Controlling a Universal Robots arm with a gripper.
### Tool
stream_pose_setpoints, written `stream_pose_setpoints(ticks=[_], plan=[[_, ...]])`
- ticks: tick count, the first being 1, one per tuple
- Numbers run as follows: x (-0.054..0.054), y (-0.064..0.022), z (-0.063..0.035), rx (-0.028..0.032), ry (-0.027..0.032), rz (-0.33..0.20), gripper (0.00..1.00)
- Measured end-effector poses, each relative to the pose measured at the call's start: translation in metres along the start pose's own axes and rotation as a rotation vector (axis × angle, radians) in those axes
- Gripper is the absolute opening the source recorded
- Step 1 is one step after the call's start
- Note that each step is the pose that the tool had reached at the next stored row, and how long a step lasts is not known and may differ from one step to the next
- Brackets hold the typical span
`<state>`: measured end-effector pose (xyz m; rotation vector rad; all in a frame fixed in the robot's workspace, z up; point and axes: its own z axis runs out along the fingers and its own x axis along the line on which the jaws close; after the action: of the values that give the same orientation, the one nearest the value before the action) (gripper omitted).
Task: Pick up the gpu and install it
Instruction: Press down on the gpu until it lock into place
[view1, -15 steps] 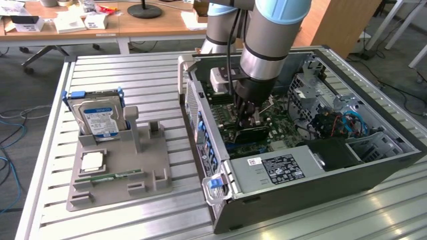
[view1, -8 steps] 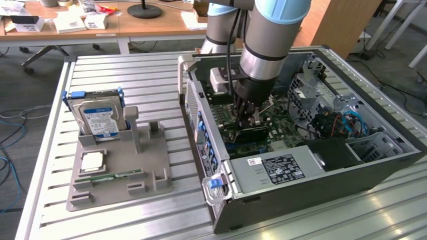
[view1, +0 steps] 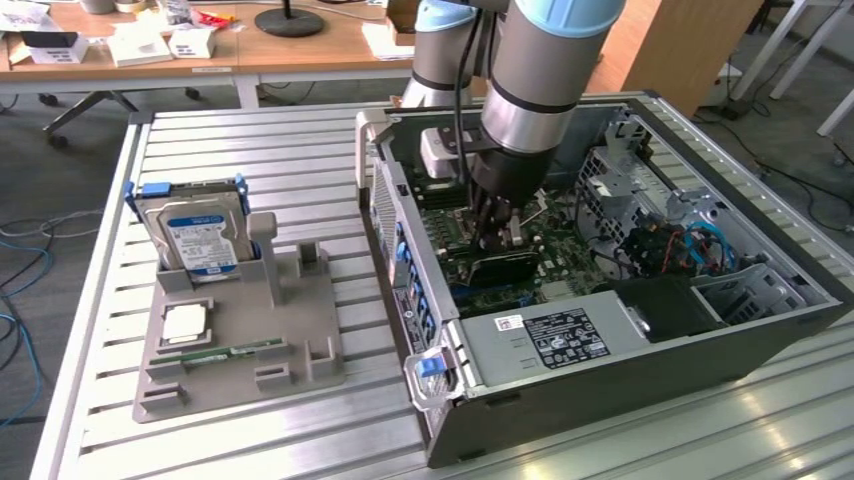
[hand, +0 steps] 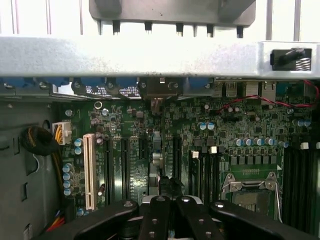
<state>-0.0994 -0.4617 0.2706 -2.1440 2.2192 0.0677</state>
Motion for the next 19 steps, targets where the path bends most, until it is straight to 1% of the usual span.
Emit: stream_pose_setpoints(ticks=[6, 10, 19], plan=[[0.0, -0.0017, 0.0008, 0.0, 0.0, 0.0, 0.11], [0.0004, -0.0017, 0.0064, -0.0001, -0.0001, 0.0, 0.11], [-0.0007, -0.0022, 0.0068, -0.0002, -0.0004, 0.0, 0.11]])
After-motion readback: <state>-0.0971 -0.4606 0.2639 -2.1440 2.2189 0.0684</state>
